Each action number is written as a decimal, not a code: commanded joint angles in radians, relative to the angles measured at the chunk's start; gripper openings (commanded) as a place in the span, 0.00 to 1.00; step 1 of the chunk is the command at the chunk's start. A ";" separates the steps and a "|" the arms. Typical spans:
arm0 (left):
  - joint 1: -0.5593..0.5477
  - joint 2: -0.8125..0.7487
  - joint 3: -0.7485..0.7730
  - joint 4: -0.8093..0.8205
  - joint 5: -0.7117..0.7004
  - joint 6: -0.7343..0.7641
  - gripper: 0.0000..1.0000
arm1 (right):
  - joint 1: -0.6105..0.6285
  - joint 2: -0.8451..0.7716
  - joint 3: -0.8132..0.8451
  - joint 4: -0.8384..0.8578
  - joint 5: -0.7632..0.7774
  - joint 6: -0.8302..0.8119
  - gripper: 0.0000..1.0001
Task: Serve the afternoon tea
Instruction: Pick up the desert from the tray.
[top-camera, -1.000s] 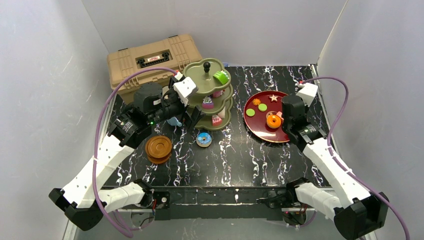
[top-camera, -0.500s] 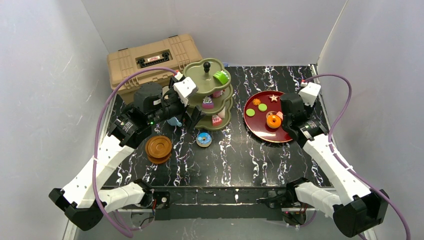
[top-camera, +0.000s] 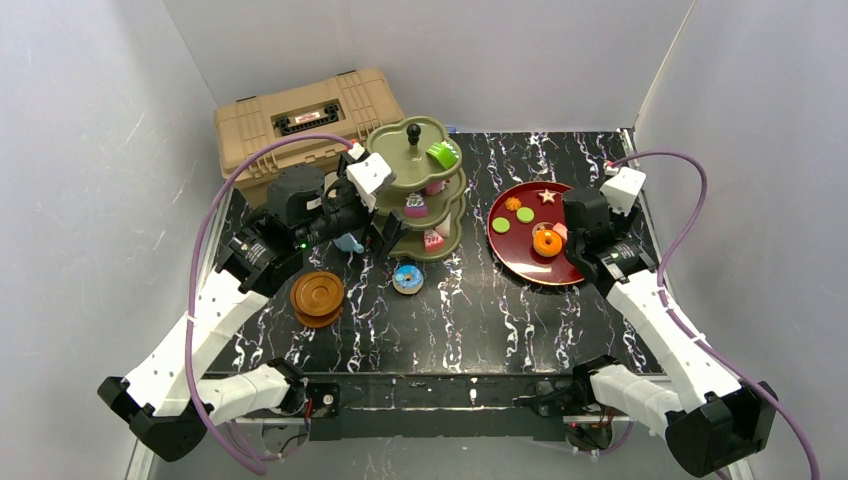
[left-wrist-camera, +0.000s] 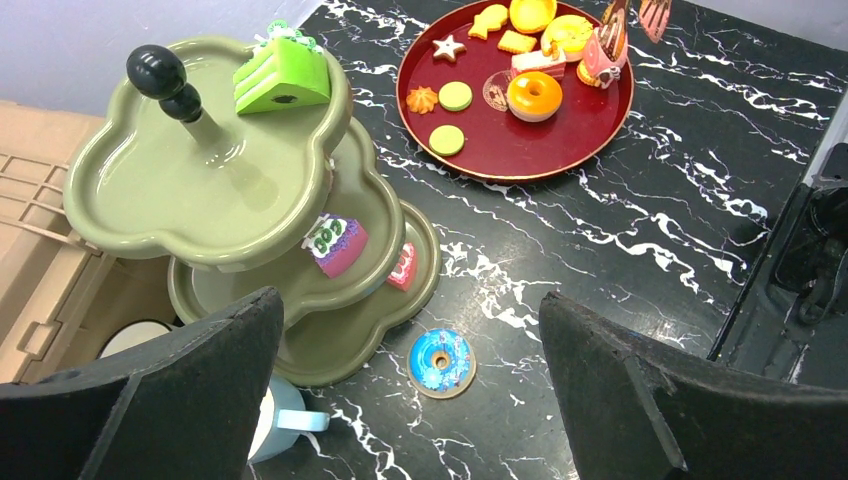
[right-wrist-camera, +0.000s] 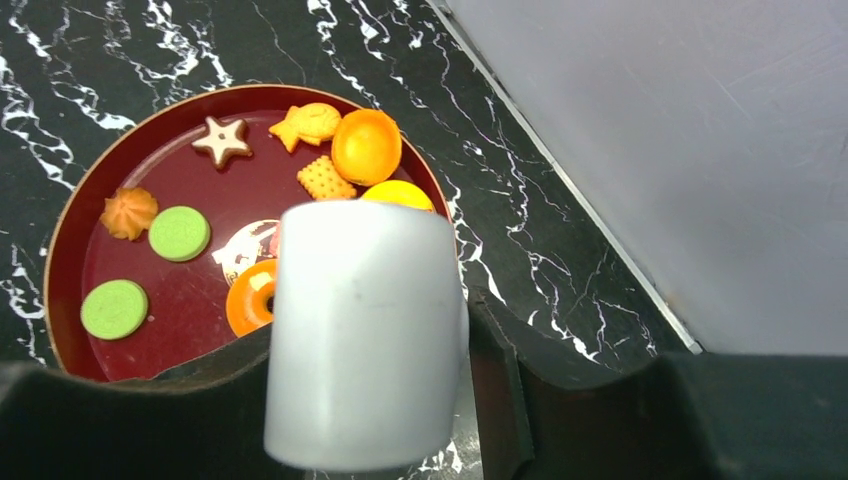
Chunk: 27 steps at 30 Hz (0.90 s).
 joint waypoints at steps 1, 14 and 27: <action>0.006 -0.006 0.016 0.006 0.018 -0.012 0.98 | -0.017 -0.025 -0.030 0.096 0.052 -0.011 0.57; 0.016 -0.011 0.022 0.003 0.009 -0.004 0.98 | -0.091 0.040 -0.087 0.254 -0.002 -0.063 0.56; 0.056 0.067 0.107 0.025 -0.064 0.054 0.98 | -0.126 0.082 -0.100 0.295 -0.096 -0.060 0.21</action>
